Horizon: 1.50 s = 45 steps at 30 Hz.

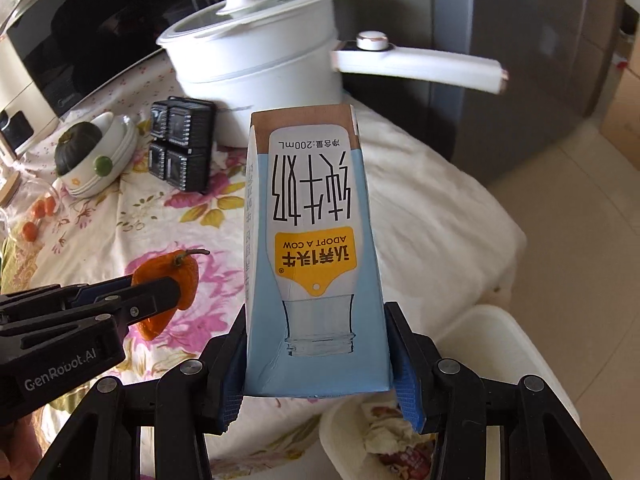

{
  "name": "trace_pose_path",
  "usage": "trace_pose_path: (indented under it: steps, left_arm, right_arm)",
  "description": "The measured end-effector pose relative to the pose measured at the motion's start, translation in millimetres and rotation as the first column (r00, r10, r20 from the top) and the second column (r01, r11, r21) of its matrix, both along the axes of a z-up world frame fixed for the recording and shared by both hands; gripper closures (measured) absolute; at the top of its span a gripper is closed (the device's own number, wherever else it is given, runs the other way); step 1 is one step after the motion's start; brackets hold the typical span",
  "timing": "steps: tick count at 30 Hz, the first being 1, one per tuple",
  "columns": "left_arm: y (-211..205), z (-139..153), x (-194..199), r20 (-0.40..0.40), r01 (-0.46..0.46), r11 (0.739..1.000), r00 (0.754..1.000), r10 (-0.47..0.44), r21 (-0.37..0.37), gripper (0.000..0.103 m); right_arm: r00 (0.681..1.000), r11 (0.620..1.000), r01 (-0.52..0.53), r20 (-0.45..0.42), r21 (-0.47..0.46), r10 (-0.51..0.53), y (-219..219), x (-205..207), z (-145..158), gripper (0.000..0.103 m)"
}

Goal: Collect trash
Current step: 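Carry the orange peel and milk carton over the bin and open both tools, then move both tools back over the table toward the black tray and tissue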

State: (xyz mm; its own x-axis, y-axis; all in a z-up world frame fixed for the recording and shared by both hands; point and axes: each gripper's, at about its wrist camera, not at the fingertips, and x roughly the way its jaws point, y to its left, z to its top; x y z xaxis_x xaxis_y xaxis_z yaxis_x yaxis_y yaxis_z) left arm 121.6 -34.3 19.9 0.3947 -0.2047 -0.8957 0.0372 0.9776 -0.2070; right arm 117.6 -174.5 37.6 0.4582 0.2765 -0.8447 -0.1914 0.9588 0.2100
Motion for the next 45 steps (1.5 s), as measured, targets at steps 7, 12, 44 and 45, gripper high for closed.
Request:
trace_pose_path:
  steps: [7, 12, 44, 45]
  left_arm:
    - [-81, -46, -7, -0.095, 0.147, 0.989, 0.985, -0.148, -0.008, 0.078]
    - [-121, -74, -12, -0.150, 0.205, 0.978, 0.967, -0.208, -0.036, 0.078]
    - [-122, -102, 9, -0.195, 0.148, 0.988, 0.969, -0.153, -0.041, 0.050]
    - [-121, -101, 8, -0.195, 0.146, 0.988, 0.969, -0.152, -0.043, 0.050]
  right_arm:
    - [0.975, 0.988, 0.153, -0.155, -0.035, -0.157, -67, -17, -34, 0.049]
    - [0.963, 0.978, 0.200, -0.170, -0.063, -0.208, -95, -19, -40, 0.049]
    - [0.933, 0.964, 0.246, -0.248, -0.097, -0.263, -117, -3, -71, 0.034]
    - [0.932, 0.964, 0.248, -0.249, -0.096, -0.264, -117, -3, -72, 0.034]
